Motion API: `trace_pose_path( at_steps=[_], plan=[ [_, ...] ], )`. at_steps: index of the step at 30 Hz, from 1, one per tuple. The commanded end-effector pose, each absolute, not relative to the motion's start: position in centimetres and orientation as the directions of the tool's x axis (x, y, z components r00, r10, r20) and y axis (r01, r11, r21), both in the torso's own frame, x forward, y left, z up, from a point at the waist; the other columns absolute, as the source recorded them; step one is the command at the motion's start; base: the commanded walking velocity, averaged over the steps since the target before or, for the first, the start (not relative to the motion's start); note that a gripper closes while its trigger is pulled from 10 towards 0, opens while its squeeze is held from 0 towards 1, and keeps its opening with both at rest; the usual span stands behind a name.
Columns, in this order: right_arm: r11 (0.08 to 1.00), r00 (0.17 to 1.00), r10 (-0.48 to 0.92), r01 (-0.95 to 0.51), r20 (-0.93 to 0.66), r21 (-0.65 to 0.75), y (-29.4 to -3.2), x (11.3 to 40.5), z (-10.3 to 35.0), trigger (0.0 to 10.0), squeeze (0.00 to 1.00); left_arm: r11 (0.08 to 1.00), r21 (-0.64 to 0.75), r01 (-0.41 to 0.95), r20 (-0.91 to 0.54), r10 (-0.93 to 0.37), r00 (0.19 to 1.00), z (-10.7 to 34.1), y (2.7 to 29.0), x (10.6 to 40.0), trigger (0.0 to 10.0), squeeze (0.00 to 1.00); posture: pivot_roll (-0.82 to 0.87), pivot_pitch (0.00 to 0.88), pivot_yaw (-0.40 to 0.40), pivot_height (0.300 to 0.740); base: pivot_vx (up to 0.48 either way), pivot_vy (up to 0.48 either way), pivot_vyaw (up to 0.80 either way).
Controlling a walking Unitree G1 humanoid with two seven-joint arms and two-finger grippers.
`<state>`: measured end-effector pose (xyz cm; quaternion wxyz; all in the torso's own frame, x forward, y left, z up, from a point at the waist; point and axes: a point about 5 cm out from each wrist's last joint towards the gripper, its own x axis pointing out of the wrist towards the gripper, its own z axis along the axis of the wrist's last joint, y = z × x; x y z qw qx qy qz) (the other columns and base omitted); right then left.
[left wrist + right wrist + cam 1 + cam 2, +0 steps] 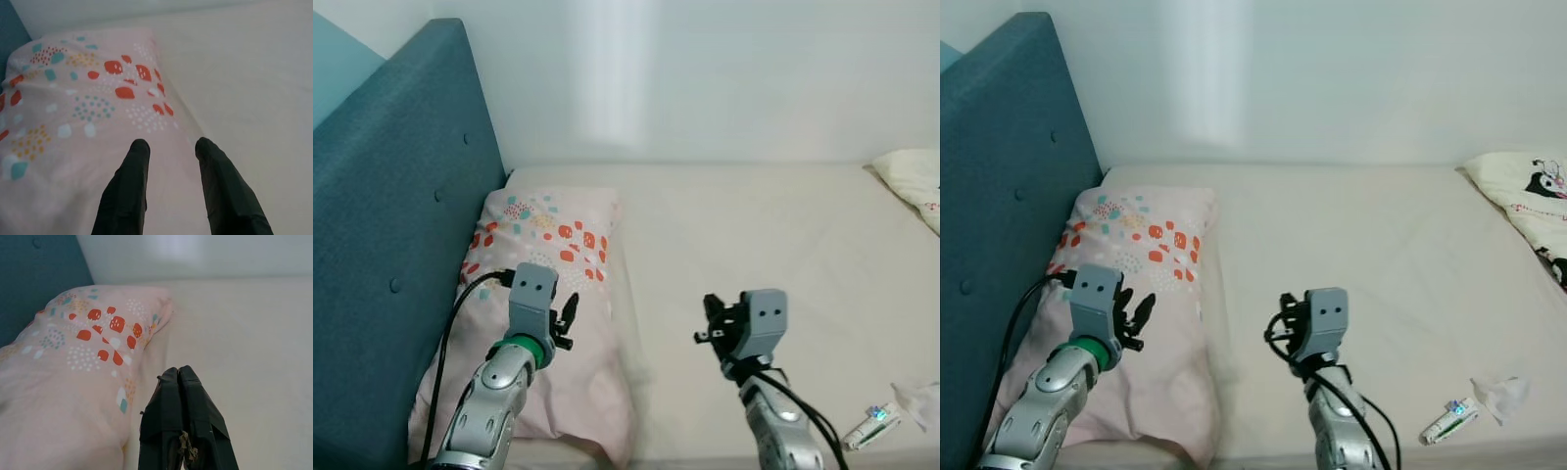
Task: Clean up the room
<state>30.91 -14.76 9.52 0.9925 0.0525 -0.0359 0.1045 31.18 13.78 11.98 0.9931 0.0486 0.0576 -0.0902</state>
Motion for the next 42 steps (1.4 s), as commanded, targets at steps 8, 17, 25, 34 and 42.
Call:
trace_pose_path(
  at_steps=[8,17,25,34,42],
  plan=[
    [0.976,0.982,0.173,-0.181,0.078,0.118,-15.1,30.8,9.0,10.0,0.0,0.963,0.135,0.232,-0.137,-0.214,0.967,10.7,13.3,30.8,10.0,0.0,-0.14,0.036,0.072,0.74,0.0,0.0,0.0],
    [0.978,0.982,0.169,-0.177,0.082,0.109,-15.5,30.9,9.2,10.0,0.0,0.959,0.146,0.243,-0.108,-0.228,0.968,10.7,13.0,30.9,10.0,0.0,-0.14,0.029,0.071,0.74,0.0,-0.164,0.0],
    [0.978,0.982,0.17,-0.179,0.086,0.104,-15.6,30.9,9.1,10.0,0.0,0.959,0.144,0.245,-0.101,-0.232,0.968,10.6,12.9,31.0,10.0,0.0,-0.14,0.021,0.07,0.74,0.0,-0.336,0.0],
    [0.979,0.982,0.168,-0.176,0.085,0.1,-15.8,30.9,9.0,10.0,0.0,0.959,0.144,0.244,-0.097,-0.232,0.968,10.6,12.9,31.1,10.0,0.0,-0.14,0.015,0.073,0.74,0.0,-0.321,0.0],
    [0.979,0.982,0.171,-0.179,0.084,0.098,-15.7,30.8,9.0,10.0,0.0,0.958,0.145,0.246,-0.095,-0.234,0.968,10.6,12.9,31.3,10.0,0.0,-0.15,0.016,0.073,0.74,0.0,-0.313,0.0]
  ],
)
